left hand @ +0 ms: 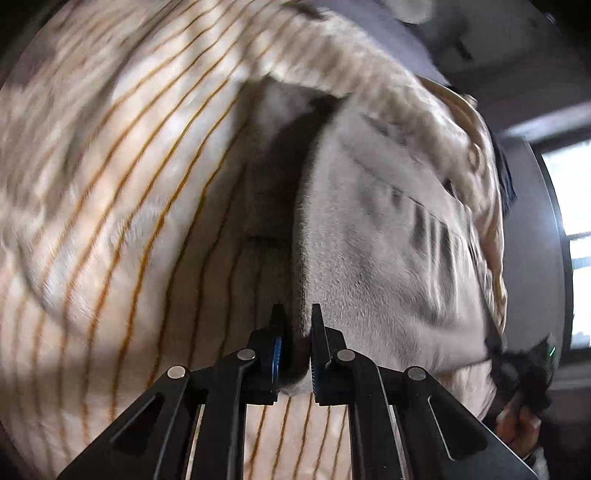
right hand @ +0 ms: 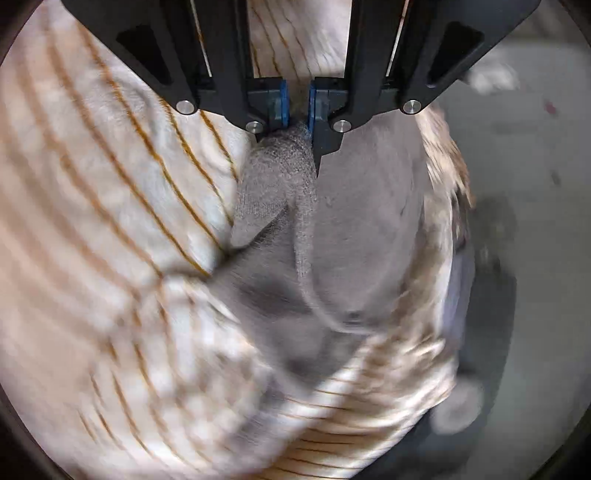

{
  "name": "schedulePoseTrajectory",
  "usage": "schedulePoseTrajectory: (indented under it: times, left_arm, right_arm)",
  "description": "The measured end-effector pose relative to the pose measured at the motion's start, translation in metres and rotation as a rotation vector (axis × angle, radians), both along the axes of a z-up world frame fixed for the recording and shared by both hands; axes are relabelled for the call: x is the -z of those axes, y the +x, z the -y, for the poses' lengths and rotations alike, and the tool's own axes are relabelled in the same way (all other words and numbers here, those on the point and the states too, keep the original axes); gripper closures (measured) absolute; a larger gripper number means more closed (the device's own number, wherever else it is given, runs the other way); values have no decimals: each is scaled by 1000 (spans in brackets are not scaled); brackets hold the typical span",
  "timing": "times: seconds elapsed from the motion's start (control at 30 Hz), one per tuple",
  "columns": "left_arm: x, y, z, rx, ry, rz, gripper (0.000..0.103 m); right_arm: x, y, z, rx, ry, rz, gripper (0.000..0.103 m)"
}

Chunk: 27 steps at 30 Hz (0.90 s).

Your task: Fold small clothes

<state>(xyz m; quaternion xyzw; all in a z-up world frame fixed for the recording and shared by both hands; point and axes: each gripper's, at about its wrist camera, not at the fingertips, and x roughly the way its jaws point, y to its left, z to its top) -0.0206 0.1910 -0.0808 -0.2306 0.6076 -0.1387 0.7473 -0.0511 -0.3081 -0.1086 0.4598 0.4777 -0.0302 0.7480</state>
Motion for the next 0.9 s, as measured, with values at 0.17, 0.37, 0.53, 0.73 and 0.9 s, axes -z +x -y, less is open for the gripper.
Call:
schedulePoseTrajectory:
  times: [0.17, 0.37, 0.53, 0.73, 0.9]
  left_arm:
    - [31, -11, -6, 8, 50, -64, 90]
    - [24, -25, -21, 8, 60, -40, 90]
    - [5, -34, -30, 17, 127, 0, 90]
    - [-1, -37, -43, -23, 166, 28, 90]
    - [0, -40, -55, -41, 210, 26, 76]
  right_arm:
    - [11, 9, -2, -111, -143, -110, 95]
    - [31, 0, 6, -111, -91, -144, 93]
    - [5, -24, -14, -162, -51, -107, 90]
    - [18, -8, -119, -356, 177, -52, 46]
    - [58, 34, -217, -465, 332, -58, 46]
